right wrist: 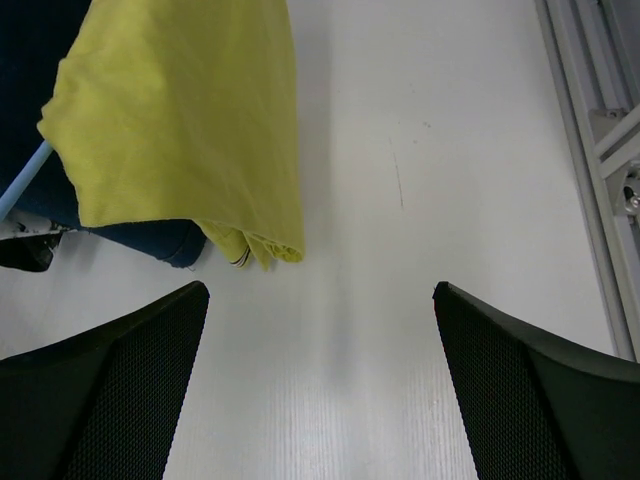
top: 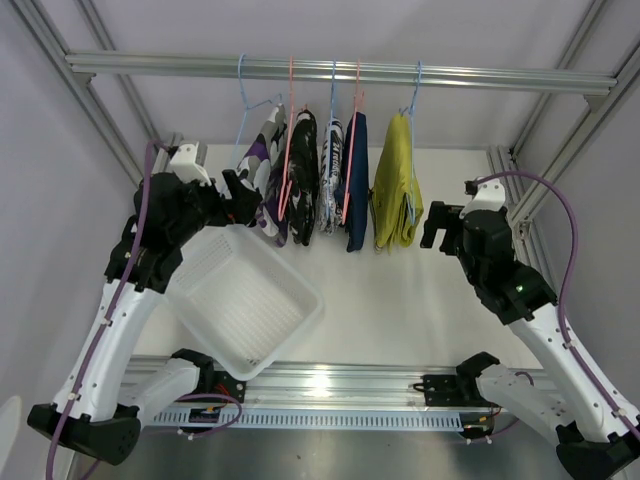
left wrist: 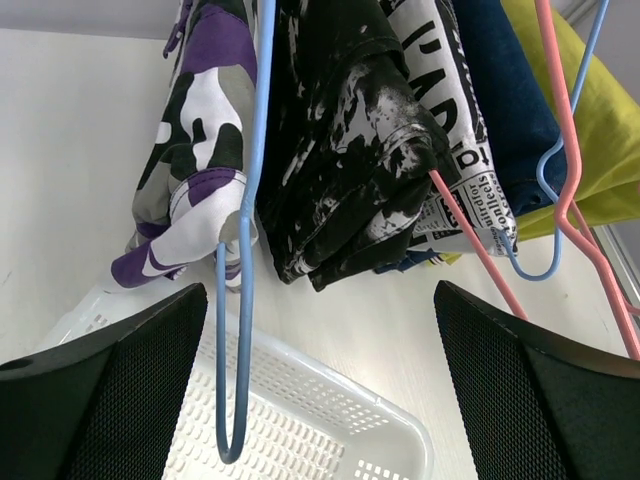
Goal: Remove the trousers from the hanger
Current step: Pick up the hanger from the clothesline.
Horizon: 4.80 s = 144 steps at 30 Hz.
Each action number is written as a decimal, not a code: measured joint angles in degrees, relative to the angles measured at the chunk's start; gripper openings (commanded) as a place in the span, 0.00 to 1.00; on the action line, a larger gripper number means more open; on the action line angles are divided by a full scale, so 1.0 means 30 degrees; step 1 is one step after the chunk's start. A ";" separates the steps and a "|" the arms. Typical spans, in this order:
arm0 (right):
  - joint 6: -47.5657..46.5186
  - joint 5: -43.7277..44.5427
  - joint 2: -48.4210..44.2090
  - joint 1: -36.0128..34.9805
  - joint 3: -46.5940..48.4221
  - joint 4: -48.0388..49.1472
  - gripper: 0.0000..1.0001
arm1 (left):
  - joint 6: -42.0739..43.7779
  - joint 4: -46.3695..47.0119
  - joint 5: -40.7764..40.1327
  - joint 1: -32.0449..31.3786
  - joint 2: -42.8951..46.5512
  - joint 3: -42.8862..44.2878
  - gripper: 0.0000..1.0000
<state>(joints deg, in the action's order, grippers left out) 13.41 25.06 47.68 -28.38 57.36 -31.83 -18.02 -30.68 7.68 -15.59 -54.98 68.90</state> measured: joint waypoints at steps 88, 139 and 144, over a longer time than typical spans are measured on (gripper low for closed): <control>-0.0466 -0.4685 0.0947 0.0408 0.0831 0.0998 0.99 | -0.0102 0.0146 0.1202 0.1188 -0.6339 0.7038 1.00; -0.0481 -0.5013 0.1115 0.0226 0.0583 0.0998 1.00 | -1.1162 1.3478 1.5147 0.4998 -0.8699 0.1829 0.27; -0.0481 -0.5020 0.1144 0.0182 0.0568 0.0998 0.99 | -1.1264 1.3690 1.5132 0.5013 -0.9143 0.2069 0.01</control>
<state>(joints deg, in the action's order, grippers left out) 11.97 10.00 51.11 -27.83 59.07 -28.84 -51.81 10.39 53.08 -0.56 -82.41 75.11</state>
